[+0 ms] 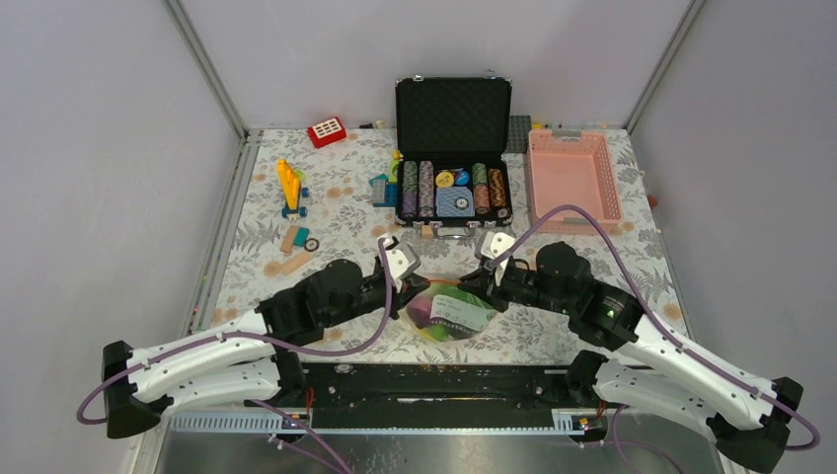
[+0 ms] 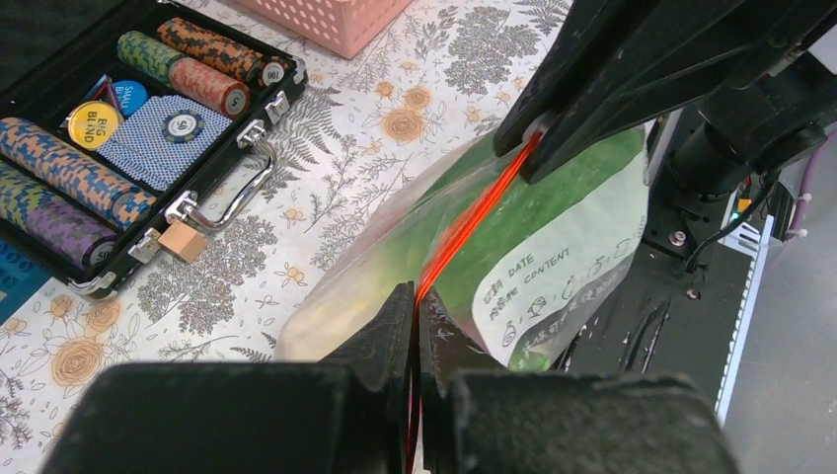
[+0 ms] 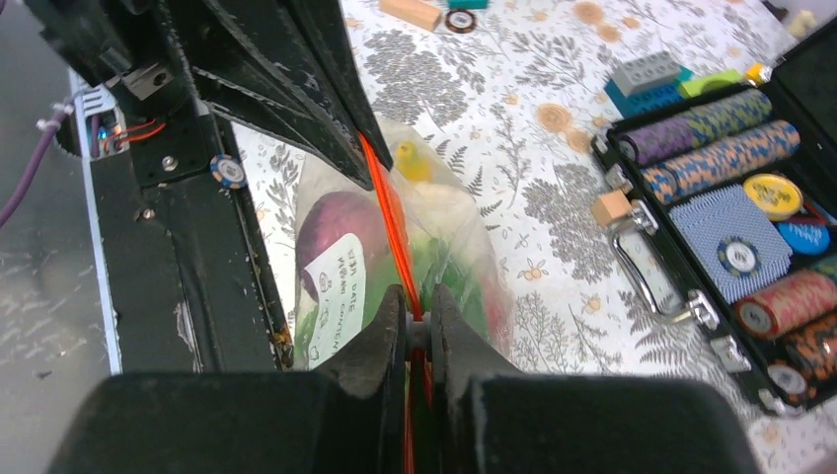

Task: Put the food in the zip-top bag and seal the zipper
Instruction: Zip the zipper food storage bag at the center of the board, then adjust the fake vegetable in the zipper food storage bag.

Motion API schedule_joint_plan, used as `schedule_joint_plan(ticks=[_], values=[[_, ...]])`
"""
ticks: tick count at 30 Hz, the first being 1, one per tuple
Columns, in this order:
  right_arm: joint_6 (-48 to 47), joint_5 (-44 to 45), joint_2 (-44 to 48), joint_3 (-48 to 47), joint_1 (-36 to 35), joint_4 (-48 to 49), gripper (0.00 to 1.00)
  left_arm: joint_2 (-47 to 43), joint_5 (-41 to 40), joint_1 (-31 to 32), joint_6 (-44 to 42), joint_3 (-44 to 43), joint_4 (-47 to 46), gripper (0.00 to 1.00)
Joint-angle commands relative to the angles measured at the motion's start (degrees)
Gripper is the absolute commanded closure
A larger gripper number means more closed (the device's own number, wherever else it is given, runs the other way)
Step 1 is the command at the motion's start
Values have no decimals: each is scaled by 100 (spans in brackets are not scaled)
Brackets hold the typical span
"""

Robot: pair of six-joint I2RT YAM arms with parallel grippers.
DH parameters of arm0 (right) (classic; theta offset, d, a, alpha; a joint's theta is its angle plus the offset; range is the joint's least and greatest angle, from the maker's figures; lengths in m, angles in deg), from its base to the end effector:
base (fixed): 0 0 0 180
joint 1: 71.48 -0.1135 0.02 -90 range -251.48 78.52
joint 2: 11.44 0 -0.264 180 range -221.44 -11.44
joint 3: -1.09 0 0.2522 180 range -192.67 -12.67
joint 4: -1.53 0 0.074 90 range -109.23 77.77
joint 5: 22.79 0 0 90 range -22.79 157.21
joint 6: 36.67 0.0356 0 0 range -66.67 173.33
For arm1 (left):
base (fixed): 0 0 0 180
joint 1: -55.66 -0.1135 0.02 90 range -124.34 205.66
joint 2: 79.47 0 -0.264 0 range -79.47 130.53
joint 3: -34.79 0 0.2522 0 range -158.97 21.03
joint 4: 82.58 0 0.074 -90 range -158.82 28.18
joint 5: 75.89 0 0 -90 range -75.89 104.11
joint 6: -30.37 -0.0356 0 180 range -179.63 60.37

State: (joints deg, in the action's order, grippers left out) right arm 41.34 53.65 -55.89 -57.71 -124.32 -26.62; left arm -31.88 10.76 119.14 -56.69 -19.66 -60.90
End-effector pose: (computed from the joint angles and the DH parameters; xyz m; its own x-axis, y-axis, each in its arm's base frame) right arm 0.1029 0.1496 0.3350 0.0486 -0.2702 -0.9616 -0.9223 0.3574 -0.1470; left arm 0.0904 -0.1765 0.3105 -0.1586 0.2031 -0.9662 0.8610 0.5074 -0.0347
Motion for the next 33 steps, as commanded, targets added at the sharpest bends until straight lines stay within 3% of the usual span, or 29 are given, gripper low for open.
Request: schedule_joint_plan(ticks=[1, 5, 7, 10, 14, 22, 33], values=[[445, 1550, 641, 166, 186, -1219, 100, -122, -1747, -357, -168, 60, 743, 100], [493, 1818, 710, 145, 203, -1378, 100, 36, -1668, -510, -102, 45, 775, 100], [467, 1516, 639, 190, 210, -1248, 100, 129, -1391, -584, -93, -22, 789, 100], [405, 649, 357, 157, 208, -921, 100, 242, -771, -589, -146, -135, 732, 100], [321, 58, -92, -16, 205, -547, 95, 367, 744, -591, -259, -293, 576, 100], [227, -662, -793, -290, 205, 380, 91, 497, 2068, -583, -564, -513, 325, 100], [-258, -1814, -1104, -485, 208, 723, 83, 449, 1988, -574, -538, -531, 127, 100]])
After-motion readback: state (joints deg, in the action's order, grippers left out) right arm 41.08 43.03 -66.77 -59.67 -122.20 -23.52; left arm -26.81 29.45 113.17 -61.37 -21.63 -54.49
